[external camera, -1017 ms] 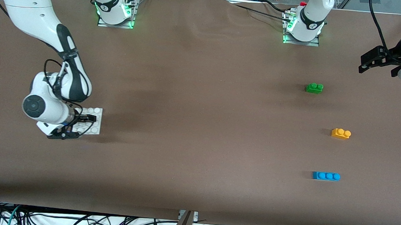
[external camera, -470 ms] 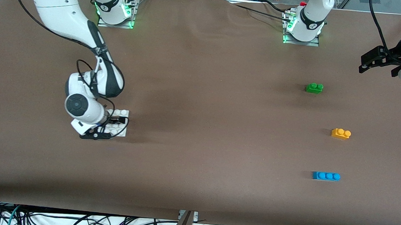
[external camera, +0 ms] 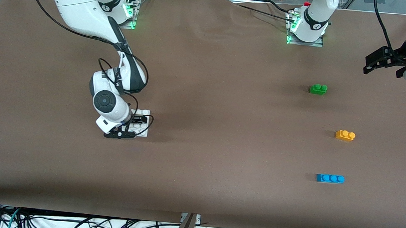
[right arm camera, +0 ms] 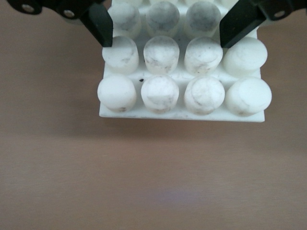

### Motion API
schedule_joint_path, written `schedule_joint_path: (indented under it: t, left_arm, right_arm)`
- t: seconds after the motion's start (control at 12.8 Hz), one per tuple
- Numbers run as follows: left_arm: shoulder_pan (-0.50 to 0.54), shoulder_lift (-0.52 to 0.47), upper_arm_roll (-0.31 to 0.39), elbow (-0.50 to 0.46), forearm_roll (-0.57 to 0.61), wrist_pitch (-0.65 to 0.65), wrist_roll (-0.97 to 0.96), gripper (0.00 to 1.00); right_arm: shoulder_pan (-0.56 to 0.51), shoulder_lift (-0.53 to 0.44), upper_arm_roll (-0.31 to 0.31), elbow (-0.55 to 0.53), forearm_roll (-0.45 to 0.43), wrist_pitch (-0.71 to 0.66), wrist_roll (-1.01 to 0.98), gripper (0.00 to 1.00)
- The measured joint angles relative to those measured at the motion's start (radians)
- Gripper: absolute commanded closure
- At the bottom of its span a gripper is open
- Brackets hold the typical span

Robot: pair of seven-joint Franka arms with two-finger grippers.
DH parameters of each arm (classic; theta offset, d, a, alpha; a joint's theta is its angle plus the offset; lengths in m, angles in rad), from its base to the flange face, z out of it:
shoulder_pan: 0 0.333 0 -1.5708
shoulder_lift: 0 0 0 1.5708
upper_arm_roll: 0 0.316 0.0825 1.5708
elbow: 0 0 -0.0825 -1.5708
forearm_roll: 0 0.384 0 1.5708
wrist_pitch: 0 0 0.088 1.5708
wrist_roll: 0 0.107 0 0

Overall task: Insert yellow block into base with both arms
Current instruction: 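Slide the white base plate with the right gripper toward the table middle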

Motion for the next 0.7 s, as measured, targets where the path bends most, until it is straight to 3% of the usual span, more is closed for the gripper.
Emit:
schedule_joint_path:
  t: [0.7]
  left_arm:
    - [0.000, 0.000, 0.000, 0.000, 0.000, 0.000, 0.000, 0.00]
  right_arm:
    - [0.235, 0.079, 0.004, 0.127, 0.002, 0.003, 0.267, 0.01]
